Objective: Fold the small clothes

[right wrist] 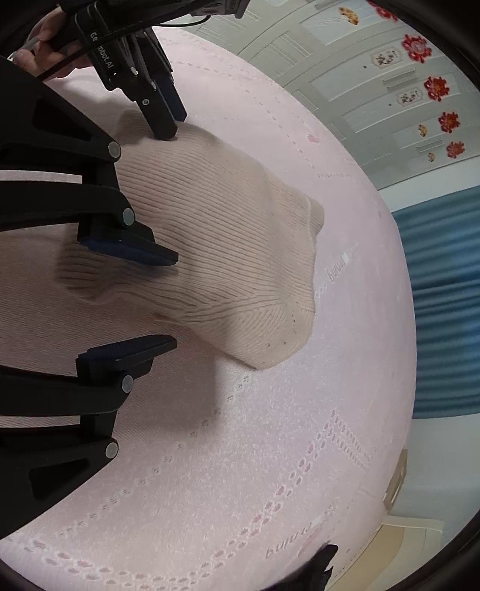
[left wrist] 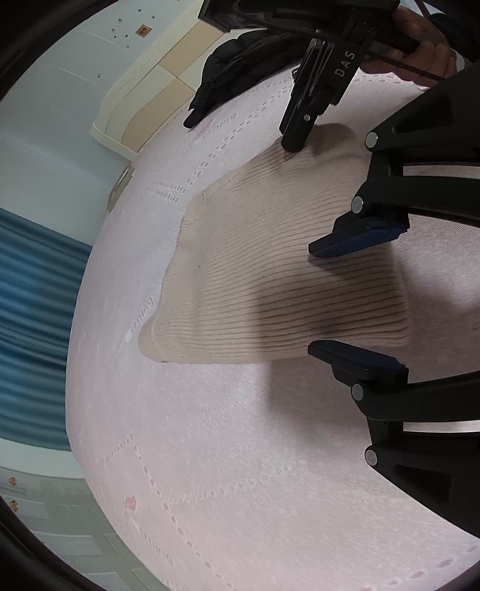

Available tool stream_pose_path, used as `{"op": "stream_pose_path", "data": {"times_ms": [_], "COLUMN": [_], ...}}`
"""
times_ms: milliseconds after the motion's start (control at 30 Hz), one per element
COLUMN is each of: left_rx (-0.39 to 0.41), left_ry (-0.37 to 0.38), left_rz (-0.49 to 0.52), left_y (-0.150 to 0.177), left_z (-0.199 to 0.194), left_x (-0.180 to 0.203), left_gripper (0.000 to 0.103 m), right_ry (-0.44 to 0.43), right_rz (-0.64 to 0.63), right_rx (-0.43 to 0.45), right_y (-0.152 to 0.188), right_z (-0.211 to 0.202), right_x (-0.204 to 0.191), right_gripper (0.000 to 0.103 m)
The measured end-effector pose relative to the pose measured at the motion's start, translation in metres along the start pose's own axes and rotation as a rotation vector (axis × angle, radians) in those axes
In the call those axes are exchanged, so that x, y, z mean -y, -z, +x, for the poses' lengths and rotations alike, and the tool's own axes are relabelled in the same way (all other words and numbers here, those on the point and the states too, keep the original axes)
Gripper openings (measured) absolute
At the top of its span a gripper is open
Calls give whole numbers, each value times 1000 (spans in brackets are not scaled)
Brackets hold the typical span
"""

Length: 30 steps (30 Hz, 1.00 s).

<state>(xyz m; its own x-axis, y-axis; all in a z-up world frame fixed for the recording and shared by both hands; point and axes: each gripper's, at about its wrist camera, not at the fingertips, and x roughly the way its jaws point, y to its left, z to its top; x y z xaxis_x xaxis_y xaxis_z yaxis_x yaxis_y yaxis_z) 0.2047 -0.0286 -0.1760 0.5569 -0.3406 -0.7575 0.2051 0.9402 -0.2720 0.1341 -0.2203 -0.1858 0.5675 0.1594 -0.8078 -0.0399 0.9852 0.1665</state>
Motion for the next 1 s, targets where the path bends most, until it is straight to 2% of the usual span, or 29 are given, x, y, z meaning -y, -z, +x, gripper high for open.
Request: {"op": "stream_pose_path", "data": {"times_ms": [200, 333, 500, 567, 633, 733, 1000], "left_rx": [36, 77, 126, 137, 151, 165, 177], "left_ry": [-59, -91, -153, -165, -180, -213, -249], "left_rz": [-17, -27, -30, -32, -28, -11, -15], "left_y": [5, 9, 14, 18, 22, 28, 39], "left_z": [-43, -78, -120, -134, -146, -163, -183], "left_x": [13, 24, 41, 47, 52, 61, 74], "left_gripper": [44, 48, 58, 72, 73, 78, 81], "right_ry": [24, 100, 120, 116, 114, 125, 153], "right_rz": [22, 2, -11, -22, -23, -33, -32], "right_rx": [26, 75, 130, 145, 152, 181, 176], "right_y": [4, 6, 15, 20, 25, 34, 50], "right_z": [-48, -87, -137, -152, -166, -183, -204], "right_x": [-2, -6, -13, -14, -15, -16, -4], "right_gripper": [39, 51, 59, 67, 87, 98, 100]}}
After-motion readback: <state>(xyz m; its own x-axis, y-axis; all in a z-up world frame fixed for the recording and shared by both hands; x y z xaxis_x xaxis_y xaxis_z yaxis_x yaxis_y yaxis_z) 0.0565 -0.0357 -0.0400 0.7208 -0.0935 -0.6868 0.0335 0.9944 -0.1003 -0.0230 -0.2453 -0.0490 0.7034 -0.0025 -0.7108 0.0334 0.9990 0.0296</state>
